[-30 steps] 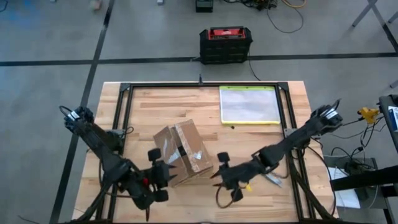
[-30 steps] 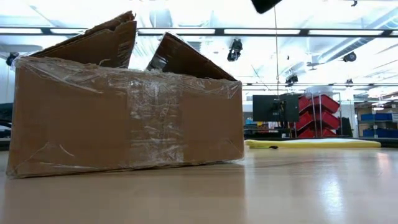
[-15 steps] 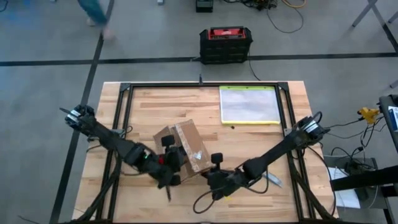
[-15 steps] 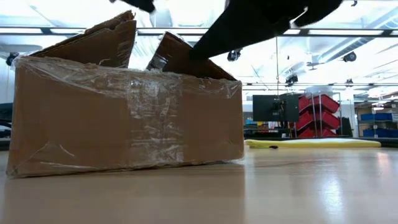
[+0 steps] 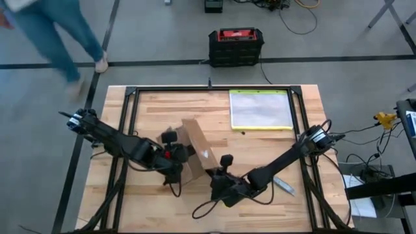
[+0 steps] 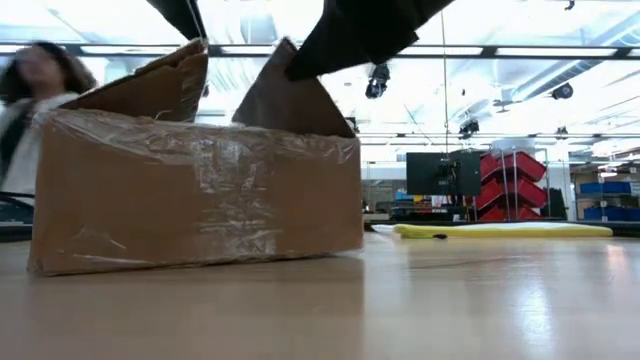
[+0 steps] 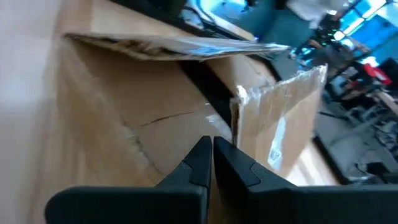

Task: Unpack boxes
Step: Open the brown box using the gray cutter

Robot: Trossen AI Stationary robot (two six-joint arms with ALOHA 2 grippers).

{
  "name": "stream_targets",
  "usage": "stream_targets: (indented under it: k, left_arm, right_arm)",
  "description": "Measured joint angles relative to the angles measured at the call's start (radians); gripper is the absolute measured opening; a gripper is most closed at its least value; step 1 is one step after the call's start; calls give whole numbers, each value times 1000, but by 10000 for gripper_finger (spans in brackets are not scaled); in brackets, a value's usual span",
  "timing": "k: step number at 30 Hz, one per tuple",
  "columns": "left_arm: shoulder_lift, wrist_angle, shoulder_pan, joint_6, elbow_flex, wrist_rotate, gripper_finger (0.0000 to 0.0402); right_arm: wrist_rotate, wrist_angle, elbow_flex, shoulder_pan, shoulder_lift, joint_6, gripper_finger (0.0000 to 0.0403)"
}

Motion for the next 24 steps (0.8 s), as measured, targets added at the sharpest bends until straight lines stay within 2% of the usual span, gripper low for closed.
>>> stream_targets:
  k: [7, 13, 18, 22, 24]
  left_arm:
    - [0, 52, 13, 24, 1, -5, 119]
    - [1, 61, 74, 26, -11, 9, 119]
    - [1, 72, 196, 61, -11, 154, 119]
    - [1, 72, 307, 160, -14, 164, 119]
    - [1, 77, 360, 214, -14, 169, 119]
  right_arm:
    - [29, -132, 0, -60, -43, 92, 0]
    - [28, -268, 0, -116, -73, 179, 0]
    - [28, -366, 0, -159, -122, 223, 0]
    - [11, -403, 0, -191, -170, 222, 0]
    - [-43, -407, 0, -216, -191, 222, 0]
